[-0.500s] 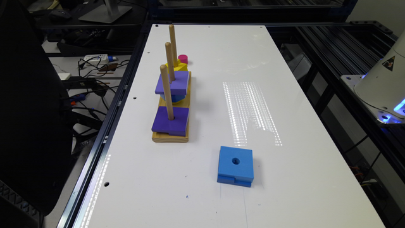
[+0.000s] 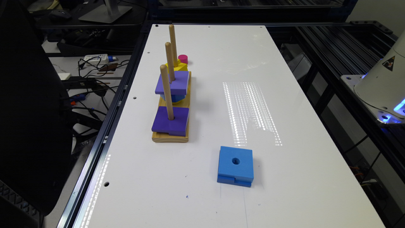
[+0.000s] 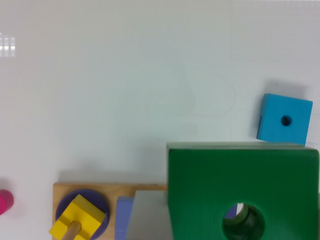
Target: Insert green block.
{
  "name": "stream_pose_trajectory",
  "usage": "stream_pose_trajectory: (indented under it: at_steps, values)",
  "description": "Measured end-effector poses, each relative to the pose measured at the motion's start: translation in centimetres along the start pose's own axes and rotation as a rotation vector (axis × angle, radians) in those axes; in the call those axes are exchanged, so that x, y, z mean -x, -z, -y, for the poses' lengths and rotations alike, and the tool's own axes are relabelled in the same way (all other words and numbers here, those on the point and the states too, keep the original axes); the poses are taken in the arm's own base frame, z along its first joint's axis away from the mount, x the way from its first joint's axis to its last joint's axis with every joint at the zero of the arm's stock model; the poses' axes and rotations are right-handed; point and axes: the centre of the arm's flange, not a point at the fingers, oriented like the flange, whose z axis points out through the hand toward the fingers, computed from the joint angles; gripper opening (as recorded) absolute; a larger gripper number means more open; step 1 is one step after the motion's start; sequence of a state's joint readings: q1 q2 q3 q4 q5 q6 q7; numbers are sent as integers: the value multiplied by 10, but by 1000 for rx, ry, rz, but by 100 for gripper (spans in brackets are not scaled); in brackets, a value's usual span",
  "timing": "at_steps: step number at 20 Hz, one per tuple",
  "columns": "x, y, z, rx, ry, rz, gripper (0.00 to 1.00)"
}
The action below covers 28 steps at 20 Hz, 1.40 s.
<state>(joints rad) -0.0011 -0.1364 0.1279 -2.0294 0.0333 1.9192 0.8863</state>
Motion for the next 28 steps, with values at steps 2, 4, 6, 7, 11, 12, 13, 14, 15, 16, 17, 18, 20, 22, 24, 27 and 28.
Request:
stream_pose_trajectory:
  at_steps: [2, 4, 6, 7, 11, 12, 13, 14, 15, 16, 17, 18, 20, 22, 24, 27, 28]
  values:
    - [0, 0, 0, 0, 0, 0, 0]
    - [0, 0, 0, 0, 0, 0, 0]
    - [0, -1, 0, 1, 0, 1, 0]
    - [0, -1, 0, 1, 0, 1, 0]
    - [1, -2, 0, 3, 1, 2, 0]
    - [1, -3, 1, 3, 2, 2, 0]
    - [1, -4, 1, 3, 3, 2, 0]
    - [1, -5, 2, 2, 4, 2, 0]
    - [1, -6, 3, 1, 4, 1, 0]
    - [0, -8, 4, 0, 5, 1, 0]
    - [0, -11, 5, -1, 6, 1, 0]
    - [-1, -13, 6, -2, 7, 1, 0]
    - [-2, -19, 10, -4, 9, 1, 0]
    - [-3, -24, 13, -6, 11, 2, 0]
    - [-4, -30, 17, -8, 12, 2, 0]
    - [-5, -39, 22, -11, 13, 2, 0]
    - [-5, -42, 24, -12, 12, 3, 0]
